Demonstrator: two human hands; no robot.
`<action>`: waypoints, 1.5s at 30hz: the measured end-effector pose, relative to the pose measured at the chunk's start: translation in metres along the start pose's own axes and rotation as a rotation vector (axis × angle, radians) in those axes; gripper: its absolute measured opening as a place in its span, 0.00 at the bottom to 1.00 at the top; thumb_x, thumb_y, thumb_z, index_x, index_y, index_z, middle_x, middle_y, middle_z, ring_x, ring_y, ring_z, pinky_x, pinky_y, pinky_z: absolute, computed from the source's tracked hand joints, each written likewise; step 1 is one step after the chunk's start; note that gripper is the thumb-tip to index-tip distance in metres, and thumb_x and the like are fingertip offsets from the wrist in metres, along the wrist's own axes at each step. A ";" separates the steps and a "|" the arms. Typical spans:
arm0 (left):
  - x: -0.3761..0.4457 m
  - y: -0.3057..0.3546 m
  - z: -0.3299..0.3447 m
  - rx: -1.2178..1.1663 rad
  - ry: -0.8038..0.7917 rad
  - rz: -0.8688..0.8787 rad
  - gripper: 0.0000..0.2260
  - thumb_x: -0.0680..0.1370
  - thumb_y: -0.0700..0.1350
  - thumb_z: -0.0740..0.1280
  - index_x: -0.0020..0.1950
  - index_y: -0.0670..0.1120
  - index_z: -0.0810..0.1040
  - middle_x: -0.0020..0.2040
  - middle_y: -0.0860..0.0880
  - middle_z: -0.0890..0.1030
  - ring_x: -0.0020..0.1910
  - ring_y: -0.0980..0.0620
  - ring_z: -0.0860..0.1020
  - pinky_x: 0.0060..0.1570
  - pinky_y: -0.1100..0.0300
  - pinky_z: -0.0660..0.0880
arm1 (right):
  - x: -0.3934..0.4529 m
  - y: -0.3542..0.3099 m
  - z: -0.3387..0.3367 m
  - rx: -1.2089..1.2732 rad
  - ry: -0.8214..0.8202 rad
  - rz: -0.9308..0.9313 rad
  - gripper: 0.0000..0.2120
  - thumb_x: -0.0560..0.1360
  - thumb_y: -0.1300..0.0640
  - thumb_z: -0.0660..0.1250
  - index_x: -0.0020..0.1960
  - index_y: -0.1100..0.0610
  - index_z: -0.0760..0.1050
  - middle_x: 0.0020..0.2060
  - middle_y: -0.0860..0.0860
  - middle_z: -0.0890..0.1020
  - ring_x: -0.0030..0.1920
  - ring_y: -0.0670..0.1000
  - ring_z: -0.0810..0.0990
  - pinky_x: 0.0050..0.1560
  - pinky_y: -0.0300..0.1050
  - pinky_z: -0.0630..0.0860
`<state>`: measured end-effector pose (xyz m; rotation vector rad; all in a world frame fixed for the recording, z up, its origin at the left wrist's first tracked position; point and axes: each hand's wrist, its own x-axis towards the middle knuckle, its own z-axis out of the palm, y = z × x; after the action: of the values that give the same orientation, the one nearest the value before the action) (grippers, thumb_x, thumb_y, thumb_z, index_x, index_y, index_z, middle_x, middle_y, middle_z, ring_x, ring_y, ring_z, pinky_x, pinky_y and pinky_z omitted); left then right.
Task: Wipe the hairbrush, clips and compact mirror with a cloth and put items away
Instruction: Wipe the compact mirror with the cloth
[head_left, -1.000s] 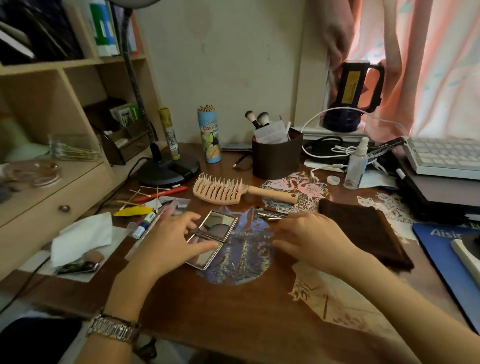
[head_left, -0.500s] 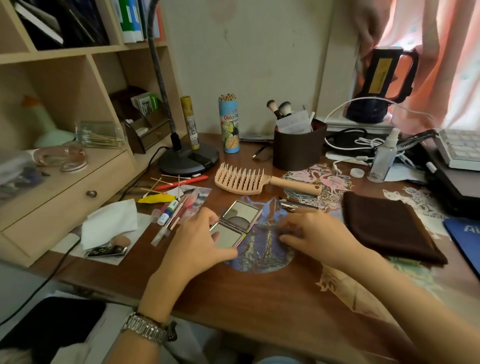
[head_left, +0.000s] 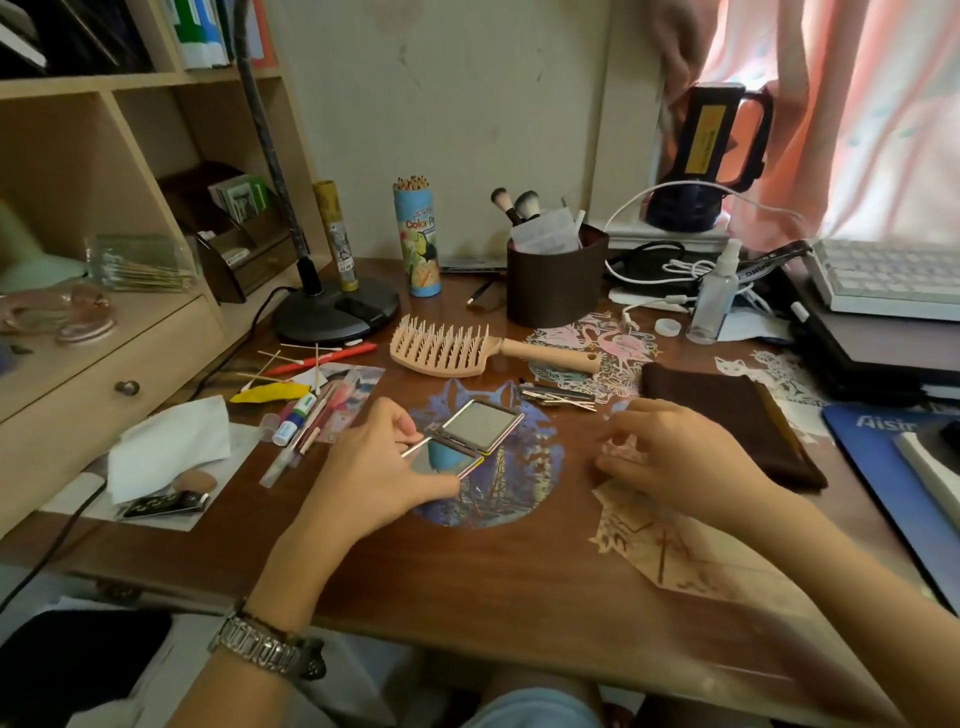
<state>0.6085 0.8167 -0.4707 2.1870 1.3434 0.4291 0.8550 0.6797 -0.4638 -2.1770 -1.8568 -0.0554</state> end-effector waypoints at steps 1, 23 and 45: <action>-0.001 0.002 0.003 -0.009 -0.008 0.012 0.26 0.61 0.56 0.77 0.49 0.53 0.66 0.52 0.53 0.76 0.50 0.54 0.75 0.47 0.54 0.75 | -0.003 0.003 -0.001 -0.006 0.007 0.010 0.11 0.72 0.44 0.68 0.52 0.48 0.79 0.45 0.43 0.75 0.47 0.47 0.76 0.41 0.40 0.70; -0.004 0.068 0.049 0.069 -0.242 0.261 0.25 0.61 0.57 0.76 0.51 0.58 0.67 0.57 0.55 0.72 0.49 0.63 0.73 0.53 0.57 0.74 | -0.044 0.052 -0.005 -0.039 0.197 0.110 0.08 0.75 0.55 0.66 0.54 0.52 0.77 0.48 0.48 0.81 0.47 0.52 0.80 0.41 0.45 0.76; 0.042 0.099 0.073 0.033 -0.434 0.501 0.27 0.61 0.58 0.76 0.55 0.61 0.67 0.60 0.60 0.73 0.59 0.61 0.72 0.58 0.56 0.73 | -0.068 0.077 -0.011 0.077 0.024 -0.075 0.11 0.73 0.50 0.67 0.55 0.49 0.75 0.56 0.44 0.79 0.56 0.46 0.78 0.58 0.37 0.70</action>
<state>0.7369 0.7980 -0.4714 2.4524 0.5742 0.0924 0.9198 0.6016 -0.4819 -2.0471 -1.8948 -0.0249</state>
